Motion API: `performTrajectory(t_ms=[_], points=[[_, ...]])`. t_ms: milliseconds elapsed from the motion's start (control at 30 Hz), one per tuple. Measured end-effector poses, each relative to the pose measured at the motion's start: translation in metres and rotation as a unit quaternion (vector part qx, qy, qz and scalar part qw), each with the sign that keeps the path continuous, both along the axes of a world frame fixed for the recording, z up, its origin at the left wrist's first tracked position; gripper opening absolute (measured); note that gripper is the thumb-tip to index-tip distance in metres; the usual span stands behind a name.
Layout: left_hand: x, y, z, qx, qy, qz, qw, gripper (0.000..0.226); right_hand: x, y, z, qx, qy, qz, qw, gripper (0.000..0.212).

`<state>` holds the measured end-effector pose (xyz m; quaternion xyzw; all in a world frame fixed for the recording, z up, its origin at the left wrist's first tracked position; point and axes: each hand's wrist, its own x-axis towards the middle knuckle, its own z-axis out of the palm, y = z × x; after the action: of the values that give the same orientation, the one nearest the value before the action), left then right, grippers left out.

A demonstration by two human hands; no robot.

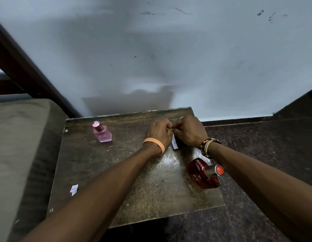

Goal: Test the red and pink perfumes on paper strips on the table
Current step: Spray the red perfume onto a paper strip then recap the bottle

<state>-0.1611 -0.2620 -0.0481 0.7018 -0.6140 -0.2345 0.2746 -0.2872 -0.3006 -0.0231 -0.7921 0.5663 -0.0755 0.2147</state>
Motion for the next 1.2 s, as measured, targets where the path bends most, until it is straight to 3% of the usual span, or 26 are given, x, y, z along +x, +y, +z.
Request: performTrajectory(t_ms=[900,1200], points=[[0.004,-0.003,-0.007,-0.006,0.013,0.004,1.000,0.008,-0.007,-0.003,-0.001,-0.002,-0.021,0.015,1.000,0.015],[0.010,0.007,0.012,0.019,0.137,0.061,0.989,0.016,-0.020,0.004,0.016,0.051,-0.067,-0.018,0.996,0.036]])
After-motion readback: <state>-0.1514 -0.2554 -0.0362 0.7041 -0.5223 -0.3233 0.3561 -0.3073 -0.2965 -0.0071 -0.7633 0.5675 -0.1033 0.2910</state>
